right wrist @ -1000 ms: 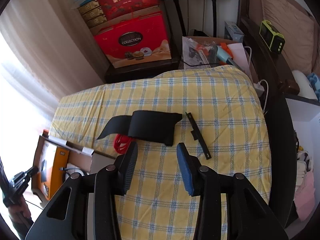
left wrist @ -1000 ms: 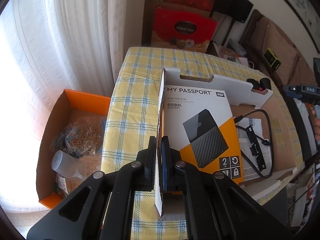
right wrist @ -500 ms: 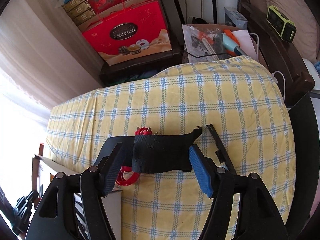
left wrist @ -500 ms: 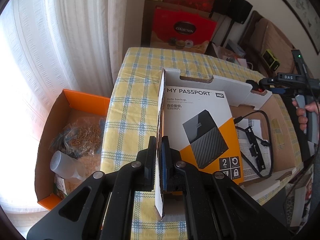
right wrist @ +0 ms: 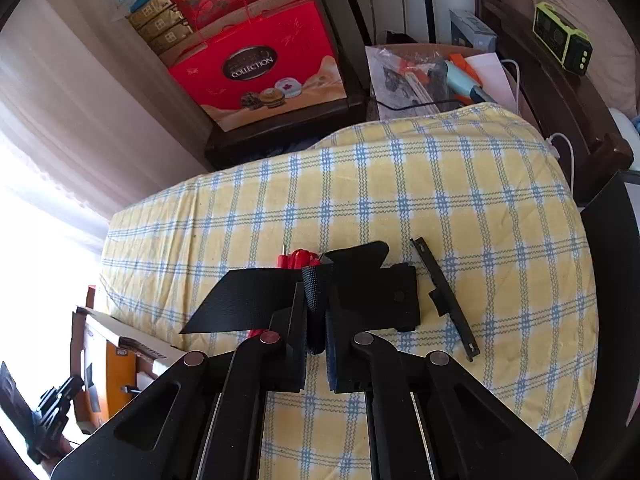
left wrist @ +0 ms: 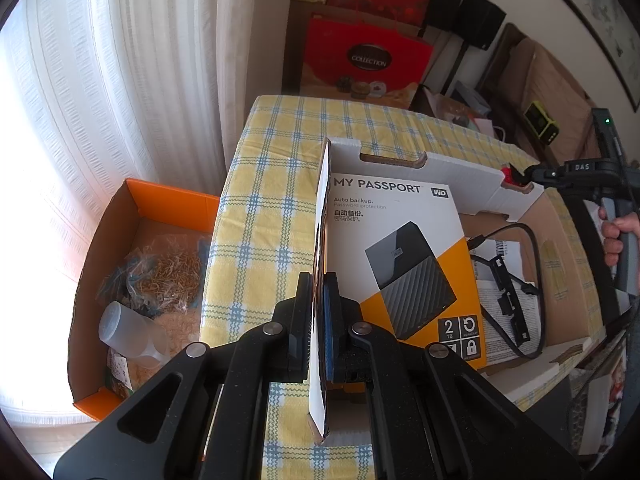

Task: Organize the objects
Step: 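Grasp the black strap with the right gripper and lift it, then carry the black strap into the tray and open the right gripper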

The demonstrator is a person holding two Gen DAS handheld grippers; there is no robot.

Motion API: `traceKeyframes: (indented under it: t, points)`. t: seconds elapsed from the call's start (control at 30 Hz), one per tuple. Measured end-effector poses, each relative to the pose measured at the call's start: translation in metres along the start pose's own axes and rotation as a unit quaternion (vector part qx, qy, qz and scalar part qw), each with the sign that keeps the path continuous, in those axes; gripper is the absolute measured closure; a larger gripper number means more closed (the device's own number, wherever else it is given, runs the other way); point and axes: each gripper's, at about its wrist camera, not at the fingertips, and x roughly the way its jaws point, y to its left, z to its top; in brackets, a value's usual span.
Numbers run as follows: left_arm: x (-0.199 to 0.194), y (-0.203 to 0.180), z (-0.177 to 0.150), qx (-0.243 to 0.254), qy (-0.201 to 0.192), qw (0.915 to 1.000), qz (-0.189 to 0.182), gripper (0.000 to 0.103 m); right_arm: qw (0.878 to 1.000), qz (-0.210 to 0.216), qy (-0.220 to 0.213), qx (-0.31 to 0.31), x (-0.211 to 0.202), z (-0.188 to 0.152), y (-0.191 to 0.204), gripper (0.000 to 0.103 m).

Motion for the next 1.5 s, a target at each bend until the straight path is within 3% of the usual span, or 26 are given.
traceKeyframes:
  t: [0.3,0.77,1.13,1.37,1.5]
  points:
    - [0.0,-0.002,0.003,0.0,0.0,1.0,0.003,0.1,0.998,0.017,-0.055,-0.024,-0.066,0.004,0.015,0.099]
    - [0.002,-0.002,0.004,-0.005,0.001,1.0,0.003,0.1,0.987,0.058,-0.105,-0.111,-0.153,-0.011,0.086,0.099]
    - [0.002,-0.001,0.004,-0.005,0.002,1.0,0.003,0.1,0.976,0.117,-0.089,-0.162,-0.173,-0.039,0.134,0.099]
    - [0.003,0.0,0.003,-0.005,0.002,1.0,0.004,0.1,0.971,0.125,-0.086,-0.186,-0.18,-0.049,0.149,0.099]
    - [0.003,0.001,0.003,-0.005,0.001,1.0,0.004,0.1,0.973,0.11,-0.069,-0.193,-0.164,-0.053,0.149,0.099]
